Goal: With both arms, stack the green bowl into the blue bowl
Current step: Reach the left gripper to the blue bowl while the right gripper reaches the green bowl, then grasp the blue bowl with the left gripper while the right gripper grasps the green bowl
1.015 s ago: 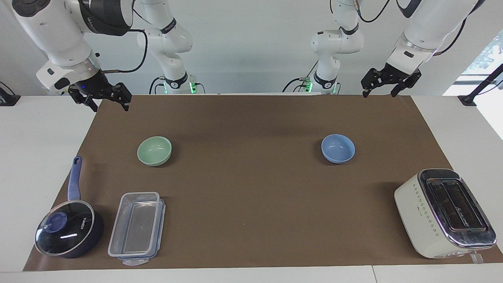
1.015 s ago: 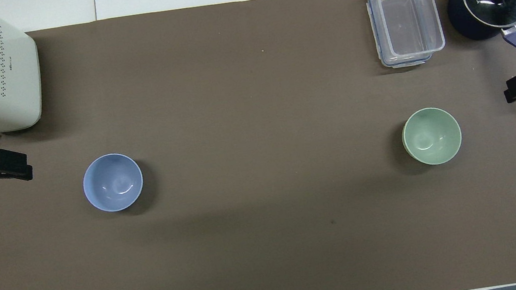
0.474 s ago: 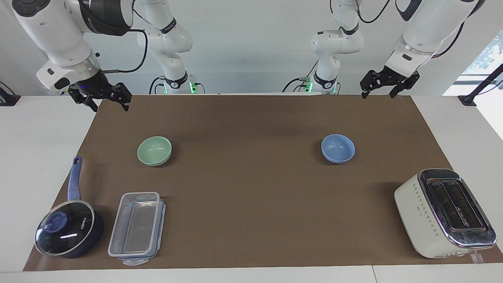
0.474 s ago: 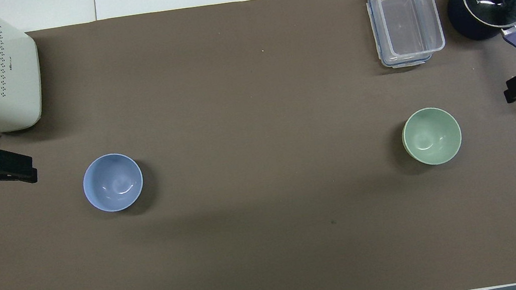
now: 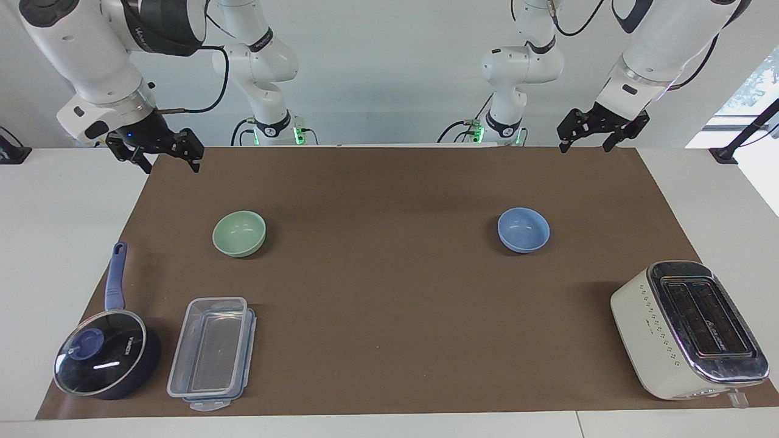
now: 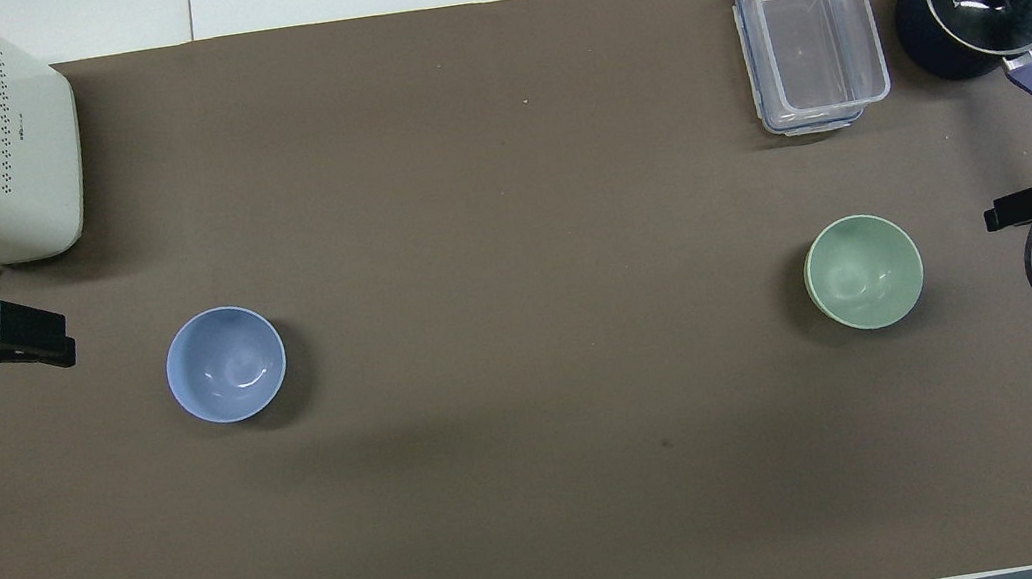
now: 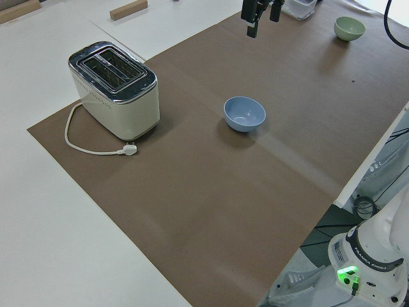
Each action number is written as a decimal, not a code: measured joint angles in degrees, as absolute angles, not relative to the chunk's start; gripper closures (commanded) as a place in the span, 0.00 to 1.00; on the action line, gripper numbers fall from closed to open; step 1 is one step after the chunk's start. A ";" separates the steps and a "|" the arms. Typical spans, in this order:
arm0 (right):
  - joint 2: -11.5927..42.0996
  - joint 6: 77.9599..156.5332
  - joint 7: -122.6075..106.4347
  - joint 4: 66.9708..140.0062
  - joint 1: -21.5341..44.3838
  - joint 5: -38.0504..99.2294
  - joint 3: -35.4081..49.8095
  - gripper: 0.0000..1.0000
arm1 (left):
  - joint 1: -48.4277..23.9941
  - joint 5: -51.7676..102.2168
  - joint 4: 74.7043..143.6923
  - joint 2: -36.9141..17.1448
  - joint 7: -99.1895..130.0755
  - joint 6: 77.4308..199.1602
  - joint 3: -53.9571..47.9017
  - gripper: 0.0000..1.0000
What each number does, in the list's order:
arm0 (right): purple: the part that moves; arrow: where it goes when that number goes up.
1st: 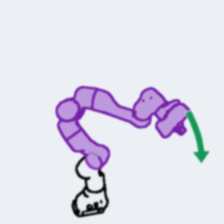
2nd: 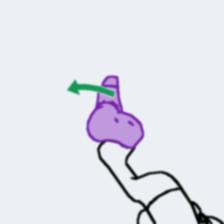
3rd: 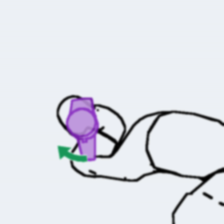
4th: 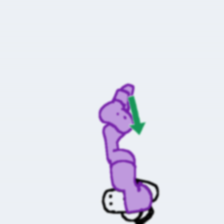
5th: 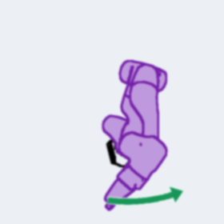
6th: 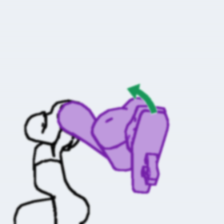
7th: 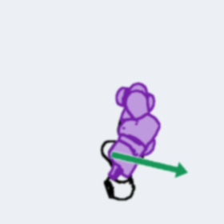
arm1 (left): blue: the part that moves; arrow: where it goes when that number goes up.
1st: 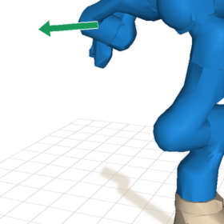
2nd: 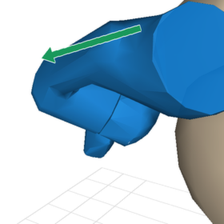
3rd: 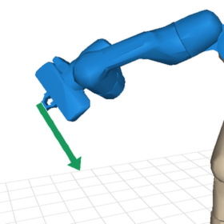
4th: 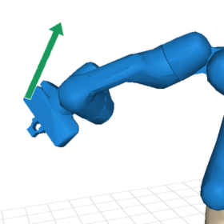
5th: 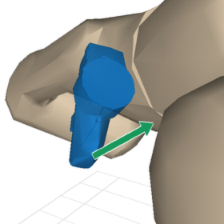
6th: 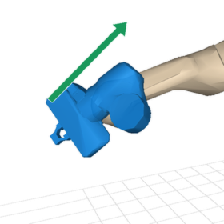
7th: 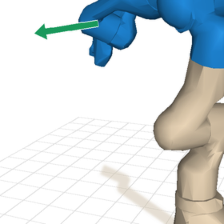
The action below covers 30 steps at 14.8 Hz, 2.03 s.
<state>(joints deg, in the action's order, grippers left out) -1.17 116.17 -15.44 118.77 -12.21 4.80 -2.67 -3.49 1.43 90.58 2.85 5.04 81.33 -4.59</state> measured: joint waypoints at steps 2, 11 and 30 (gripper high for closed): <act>-0.10 119.98 -15.44 122.02 -11.50 6.05 -2.35 0.00 | -3.42 1.43 92.79 3.47 5.04 84.27 -4.57 0.00; 3.72 133.99 -19.48 130.28 -4.92 6.54 -2.07 0.25 | -3.10 1.43 122.09 2.41 2.96 117.04 -4.36 0.00; 3.58 86.73 -16.55 94.25 -4.08 4.76 -1.62 1.00 | -1.74 1.43 131.22 -1.74 -3.49 131.73 -4.54 1.00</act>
